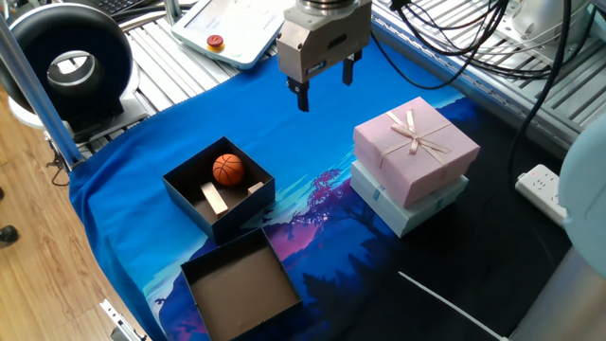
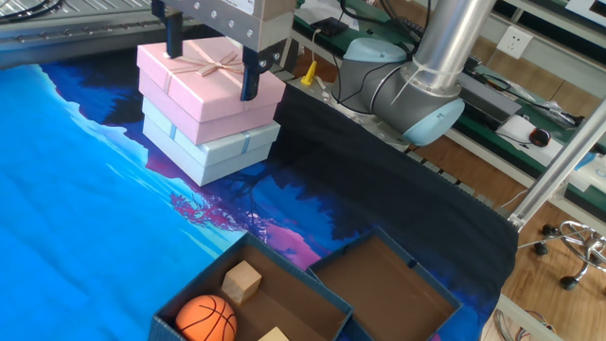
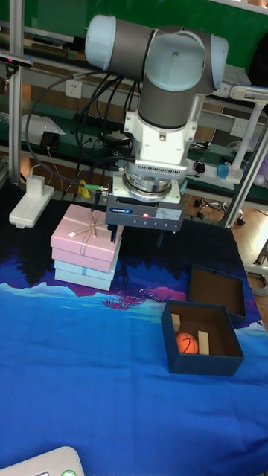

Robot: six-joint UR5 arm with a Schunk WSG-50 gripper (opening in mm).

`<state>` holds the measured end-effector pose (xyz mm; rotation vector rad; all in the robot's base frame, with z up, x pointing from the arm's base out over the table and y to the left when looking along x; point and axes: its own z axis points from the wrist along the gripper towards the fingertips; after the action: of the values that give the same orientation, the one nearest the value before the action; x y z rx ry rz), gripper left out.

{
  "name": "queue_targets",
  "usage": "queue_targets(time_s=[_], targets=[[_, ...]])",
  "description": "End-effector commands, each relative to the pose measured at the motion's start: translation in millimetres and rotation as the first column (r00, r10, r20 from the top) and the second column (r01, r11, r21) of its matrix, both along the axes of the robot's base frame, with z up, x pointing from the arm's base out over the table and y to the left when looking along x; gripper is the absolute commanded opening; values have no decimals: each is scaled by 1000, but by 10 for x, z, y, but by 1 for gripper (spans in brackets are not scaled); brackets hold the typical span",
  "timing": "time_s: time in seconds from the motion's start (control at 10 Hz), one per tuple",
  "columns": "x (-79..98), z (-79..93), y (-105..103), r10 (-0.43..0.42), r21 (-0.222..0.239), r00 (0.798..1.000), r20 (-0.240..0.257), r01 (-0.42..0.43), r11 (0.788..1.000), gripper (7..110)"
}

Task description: Take everything out of the gift box

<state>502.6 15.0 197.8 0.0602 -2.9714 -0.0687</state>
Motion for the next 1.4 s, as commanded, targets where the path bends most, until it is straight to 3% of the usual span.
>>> queue_targets(time_s=[0.0, 0.2, 0.6, 0.9, 1.2, 1.3], targets=[[-25, -20, 87, -11, 23, 1000, -11, 11, 1000, 7], [30, -68, 186, -15, 51, 1000, 10, 15, 999, 7], [170, -255, 370, -30, 45, 996, 85, 27, 999, 7], [292, -305, 360, -22, 32, 990, 138, 18, 999, 7], [374, -371, 238, -7, -41, 983, 182, 15, 999, 7], [367, -377, 325, 2, -6, 984, 179, -1, 1000, 7]])
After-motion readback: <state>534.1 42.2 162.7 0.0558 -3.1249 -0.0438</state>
